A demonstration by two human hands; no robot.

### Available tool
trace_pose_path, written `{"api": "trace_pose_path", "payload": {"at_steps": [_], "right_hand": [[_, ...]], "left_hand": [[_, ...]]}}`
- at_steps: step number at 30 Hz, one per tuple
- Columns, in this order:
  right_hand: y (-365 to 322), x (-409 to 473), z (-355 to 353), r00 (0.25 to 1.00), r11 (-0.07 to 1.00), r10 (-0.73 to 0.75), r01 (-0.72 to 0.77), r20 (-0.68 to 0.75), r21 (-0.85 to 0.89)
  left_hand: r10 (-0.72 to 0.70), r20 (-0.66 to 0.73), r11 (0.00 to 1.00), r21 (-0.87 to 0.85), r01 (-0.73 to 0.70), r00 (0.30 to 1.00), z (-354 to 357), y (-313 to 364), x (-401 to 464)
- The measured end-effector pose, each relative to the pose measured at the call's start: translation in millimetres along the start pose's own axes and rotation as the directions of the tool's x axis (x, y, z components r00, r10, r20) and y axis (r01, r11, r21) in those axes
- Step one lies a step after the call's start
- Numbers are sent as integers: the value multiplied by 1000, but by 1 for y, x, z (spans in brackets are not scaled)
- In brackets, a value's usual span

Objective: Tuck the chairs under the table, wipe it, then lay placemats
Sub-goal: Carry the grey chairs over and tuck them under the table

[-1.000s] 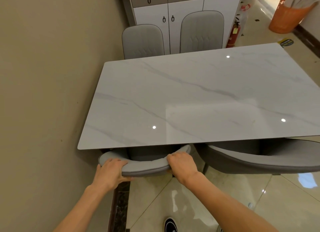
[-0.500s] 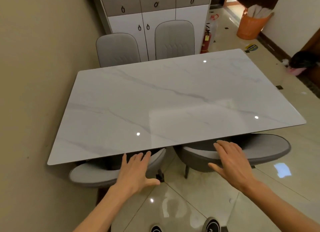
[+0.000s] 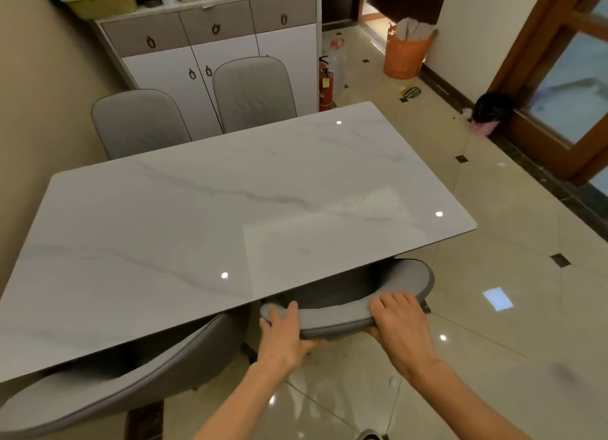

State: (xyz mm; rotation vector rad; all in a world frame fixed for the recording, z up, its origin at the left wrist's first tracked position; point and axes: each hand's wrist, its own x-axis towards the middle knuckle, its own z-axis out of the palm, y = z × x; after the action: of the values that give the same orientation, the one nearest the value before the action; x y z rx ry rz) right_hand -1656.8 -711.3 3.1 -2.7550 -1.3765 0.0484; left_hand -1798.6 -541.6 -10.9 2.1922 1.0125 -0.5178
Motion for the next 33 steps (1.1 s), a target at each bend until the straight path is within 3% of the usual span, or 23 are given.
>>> {"api": "trace_pose_path", "payload": {"at_steps": [11, 17, 33], "right_hand": [[0, 6, 12, 995, 998, -56, 56, -85, 1], [-5, 8, 12, 994, 997, -77, 77, -76, -5], [1, 17, -7, 989, 992, -68, 81, 131, -97]], "left_hand": [[3, 71, 998, -59, 1, 997, -17, -9, 18], [48, 76, 999, 19, -50, 996, -18, -20, 20], [157, -29, 948, 284, -142, 987, -9, -20, 15]]}}
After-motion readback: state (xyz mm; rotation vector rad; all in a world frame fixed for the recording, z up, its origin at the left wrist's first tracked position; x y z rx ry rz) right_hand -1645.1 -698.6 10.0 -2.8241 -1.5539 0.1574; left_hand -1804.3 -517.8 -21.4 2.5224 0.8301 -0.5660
